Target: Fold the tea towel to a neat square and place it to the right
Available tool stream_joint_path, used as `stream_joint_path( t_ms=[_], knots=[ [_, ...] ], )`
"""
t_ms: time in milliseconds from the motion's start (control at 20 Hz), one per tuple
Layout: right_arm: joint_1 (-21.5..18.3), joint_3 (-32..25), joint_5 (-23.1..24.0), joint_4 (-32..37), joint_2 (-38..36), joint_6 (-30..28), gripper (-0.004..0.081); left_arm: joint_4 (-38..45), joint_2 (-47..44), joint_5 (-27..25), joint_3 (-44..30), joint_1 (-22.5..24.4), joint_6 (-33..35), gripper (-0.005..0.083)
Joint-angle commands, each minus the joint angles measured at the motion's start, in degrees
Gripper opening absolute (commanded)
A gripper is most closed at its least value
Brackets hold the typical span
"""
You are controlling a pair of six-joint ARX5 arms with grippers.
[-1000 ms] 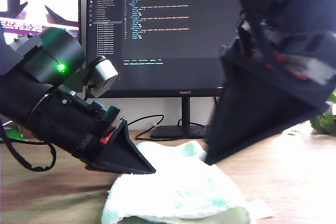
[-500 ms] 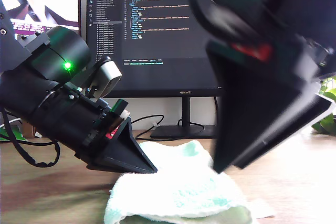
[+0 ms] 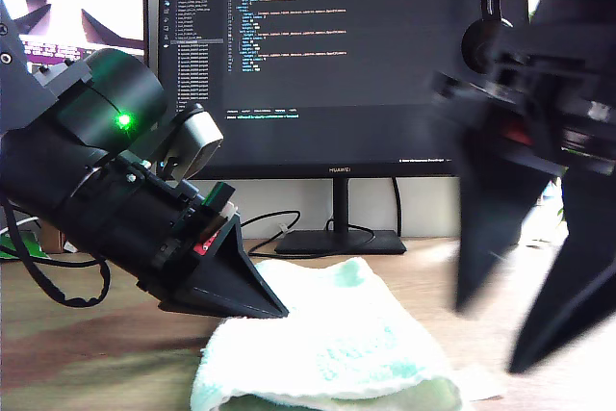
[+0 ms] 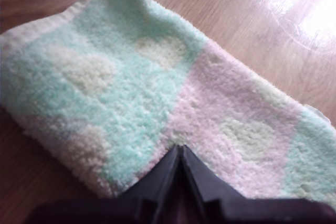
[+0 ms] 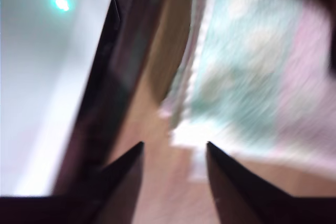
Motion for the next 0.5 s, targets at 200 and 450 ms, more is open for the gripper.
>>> stream_joint_path(
  t_ms=[200,450],
  knots=[
    [-0.28,0.31,-1.66,-1.4,4.39,-9.64,0.0433,-1.25,3.15,-1.36,-1.38,-0.37,0.5,-0.002],
    [-0.59,0.31,-0.94,2.16,10.58,-14.12,0.0434,-1.38,3.15,-1.38,-1.38,-0.37,0.5,-0.002]
  ],
)
